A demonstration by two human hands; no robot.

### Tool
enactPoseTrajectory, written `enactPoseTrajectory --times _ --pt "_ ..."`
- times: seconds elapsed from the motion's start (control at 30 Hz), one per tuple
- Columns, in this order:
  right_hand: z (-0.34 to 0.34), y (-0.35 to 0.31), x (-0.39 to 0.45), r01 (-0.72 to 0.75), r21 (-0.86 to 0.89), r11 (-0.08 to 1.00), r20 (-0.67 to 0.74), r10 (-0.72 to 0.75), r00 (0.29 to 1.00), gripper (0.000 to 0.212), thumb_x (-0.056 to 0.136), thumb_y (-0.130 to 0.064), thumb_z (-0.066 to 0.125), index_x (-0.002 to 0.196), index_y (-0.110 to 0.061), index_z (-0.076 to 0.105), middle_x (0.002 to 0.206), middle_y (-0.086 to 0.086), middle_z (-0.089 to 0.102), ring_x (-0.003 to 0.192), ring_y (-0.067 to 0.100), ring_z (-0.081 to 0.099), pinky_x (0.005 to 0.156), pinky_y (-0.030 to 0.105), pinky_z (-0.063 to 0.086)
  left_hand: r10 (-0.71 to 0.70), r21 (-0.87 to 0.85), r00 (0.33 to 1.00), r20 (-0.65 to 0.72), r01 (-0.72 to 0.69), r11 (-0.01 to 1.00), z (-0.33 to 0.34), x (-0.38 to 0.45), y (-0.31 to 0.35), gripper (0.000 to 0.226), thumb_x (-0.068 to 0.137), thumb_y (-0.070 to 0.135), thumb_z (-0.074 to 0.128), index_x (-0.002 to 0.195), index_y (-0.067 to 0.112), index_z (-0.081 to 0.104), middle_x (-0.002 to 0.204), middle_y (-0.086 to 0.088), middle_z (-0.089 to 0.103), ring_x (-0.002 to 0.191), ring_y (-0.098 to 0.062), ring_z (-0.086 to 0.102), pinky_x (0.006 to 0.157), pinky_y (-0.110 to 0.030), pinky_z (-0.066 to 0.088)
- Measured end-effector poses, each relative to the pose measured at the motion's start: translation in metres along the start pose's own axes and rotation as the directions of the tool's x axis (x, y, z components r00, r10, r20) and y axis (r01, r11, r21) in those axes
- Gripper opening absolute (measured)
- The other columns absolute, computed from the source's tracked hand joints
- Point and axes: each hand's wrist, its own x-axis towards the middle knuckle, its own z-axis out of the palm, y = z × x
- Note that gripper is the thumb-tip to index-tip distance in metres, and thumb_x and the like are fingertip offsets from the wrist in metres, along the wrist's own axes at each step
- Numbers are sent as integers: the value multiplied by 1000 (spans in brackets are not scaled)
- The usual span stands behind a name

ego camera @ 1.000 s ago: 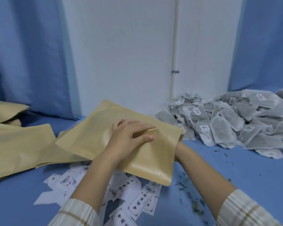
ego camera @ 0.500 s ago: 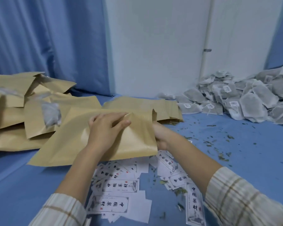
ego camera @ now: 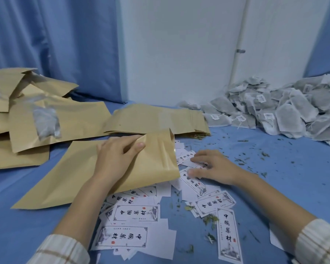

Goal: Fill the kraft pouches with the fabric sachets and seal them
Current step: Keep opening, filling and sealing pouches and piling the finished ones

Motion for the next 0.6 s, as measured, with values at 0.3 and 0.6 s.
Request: enactPoseTrajectory --times 0.3,0.6 --pt "8 -11 0 81 11 997 -106 -80 991 53 69 -46 76 114 -25 57 114 -8 56 108 9 48 87 21 40 36 41 999 21 -37 998 4 -4 -3 23 93 35 56 113 35 68 98 11 70 97 -18 55 96 -46 38" --pt "-1 -21 -1 40 502 864 -191 66 979 12 71 -38 77 76 -31 68 95 -18 66 82 -4 59 69 15 38 21 33 999 27 -22 999 4 -7 -3 24 92 37 56 115 37 66 110 16 67 107 -15 54 101 -48 35"
